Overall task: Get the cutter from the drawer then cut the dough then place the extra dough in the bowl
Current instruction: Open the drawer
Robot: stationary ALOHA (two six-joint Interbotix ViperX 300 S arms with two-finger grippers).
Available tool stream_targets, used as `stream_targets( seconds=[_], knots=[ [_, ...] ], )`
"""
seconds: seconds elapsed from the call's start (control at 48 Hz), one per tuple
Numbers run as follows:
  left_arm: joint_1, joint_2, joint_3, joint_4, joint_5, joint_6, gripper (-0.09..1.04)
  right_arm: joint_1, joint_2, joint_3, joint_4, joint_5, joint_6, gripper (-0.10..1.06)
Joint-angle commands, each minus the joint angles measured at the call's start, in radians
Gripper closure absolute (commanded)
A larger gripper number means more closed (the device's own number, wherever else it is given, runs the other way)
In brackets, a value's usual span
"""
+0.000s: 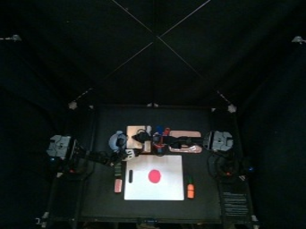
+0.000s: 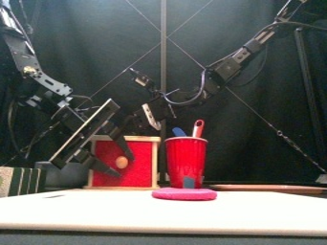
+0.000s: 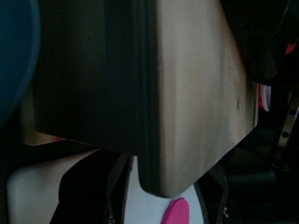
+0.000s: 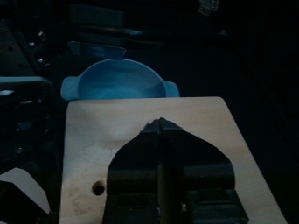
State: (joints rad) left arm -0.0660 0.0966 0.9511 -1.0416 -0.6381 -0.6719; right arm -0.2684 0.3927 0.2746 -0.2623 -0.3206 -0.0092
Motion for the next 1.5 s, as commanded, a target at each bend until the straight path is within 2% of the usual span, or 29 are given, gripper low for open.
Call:
stream_targets(
  seconds=[0.021, 0.146, 0.333, 0.458, 0.833, 1.5],
  knots=[
    [0.005, -0.003, -0.023, -0.008, -0.015, 0.0, 0.15, 0.011, -0.014, -0.015, -0.002, 0.003, 0.002, 0.95],
    [-0.006, 0.002, -0.025, -0.011, -0.017, 0.0, 0.21, 0.012, -0.014, -0.015, -0.002, 0.005, 0.003, 0.95],
    [-0.028, 0.003, -0.023, -0.011, -0.02, 0.0, 0.37, 0.015, -0.009, -0.015, 0.002, 0.003, 0.003, 0.95],
    [-0.057, 0.003, -0.023, -0.011, -0.018, -0.002, 0.41, 0.015, -0.008, -0.015, 0.003, 0.011, 0.005, 0.95],
    [-0.19, -0.008, -0.026, -0.081, -0.02, -0.002, 0.42, 0.012, -0.008, -0.018, 0.002, 0.023, 0.005, 0.95],
    [-0.301, 0.003, -0.061, -0.14, -0.02, 0.0, 0.42, 0.009, -0.006, -0.029, 0.003, 0.038, 0.005, 0.95]
  ],
)
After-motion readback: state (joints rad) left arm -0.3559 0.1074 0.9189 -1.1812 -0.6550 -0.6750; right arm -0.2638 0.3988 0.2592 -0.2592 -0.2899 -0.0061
